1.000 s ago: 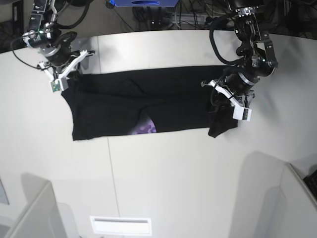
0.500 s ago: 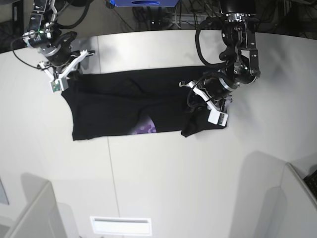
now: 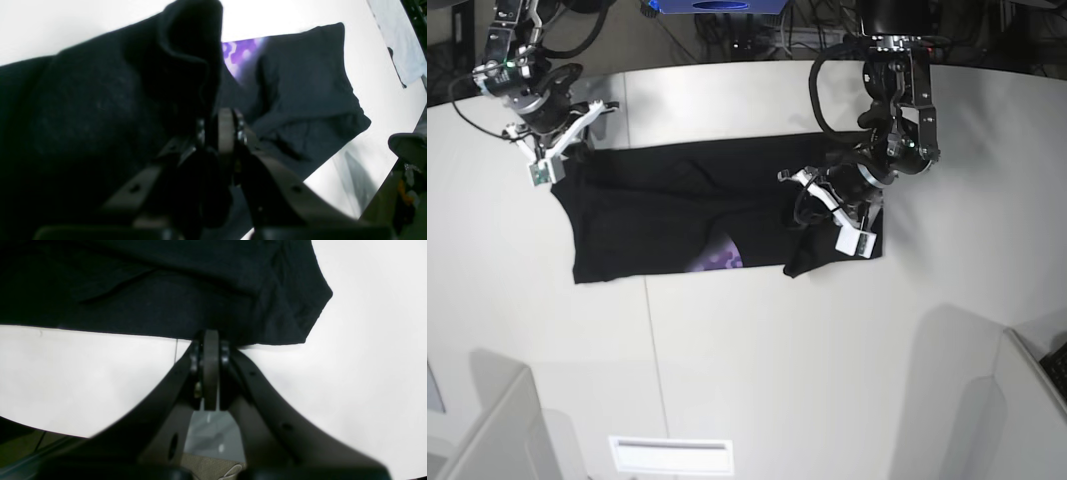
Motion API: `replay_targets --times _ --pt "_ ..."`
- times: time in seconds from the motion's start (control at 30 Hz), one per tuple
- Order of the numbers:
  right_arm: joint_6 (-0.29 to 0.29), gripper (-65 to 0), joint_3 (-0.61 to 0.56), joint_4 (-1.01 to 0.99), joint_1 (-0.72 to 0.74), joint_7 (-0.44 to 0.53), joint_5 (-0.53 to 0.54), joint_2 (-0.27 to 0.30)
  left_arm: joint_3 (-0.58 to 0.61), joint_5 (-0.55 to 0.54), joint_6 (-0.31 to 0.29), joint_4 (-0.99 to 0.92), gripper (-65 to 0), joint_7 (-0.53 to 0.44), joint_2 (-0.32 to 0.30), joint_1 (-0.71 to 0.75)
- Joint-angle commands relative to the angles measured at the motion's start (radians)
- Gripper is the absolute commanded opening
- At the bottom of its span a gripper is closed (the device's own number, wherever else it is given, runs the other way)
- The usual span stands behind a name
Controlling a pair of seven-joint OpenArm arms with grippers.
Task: Fold the T-shirt properly
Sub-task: 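Fold the strip end with the left gripper toward the right gripper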
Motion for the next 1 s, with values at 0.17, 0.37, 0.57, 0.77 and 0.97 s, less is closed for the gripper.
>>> replay_targets --times 0.17,0.37,0.57,0.77,0.97 --pt "0.004 -65.0 0.006 0.014 0.003 0.019 0.011 0.009 0.001 -0.025 -0.004 -0.022 -65.0 -0.016 0.019 -0.036" --pt "0.004 -65.0 0.006 0.014 0.003 0.019 0.011 0.009 0.012 -0.031 -0.004 -0.04 -65.0 -0.016 0.021 -0.036" --pt "0.004 -65.0 0.004 0.014 0.016 0.015 0.011 0.009 0.072 -0.03 -0.004 -0.04 -65.0 -0.019 0.021 -0.037" --pt "0.004 -65.0 0.006 0.0 0.016 0.018 0.011 0.009 0.061 -0.031 -0.004 -0.04 -65.0 -0.019 0.023 -0.037" --pt "0.004 -65.0 0.006 0.0 0.016 0.018 0.011 0.009 0.069 -0.031 -0.004 -0.04 -65.0 -0.019 0.023 -0.037"
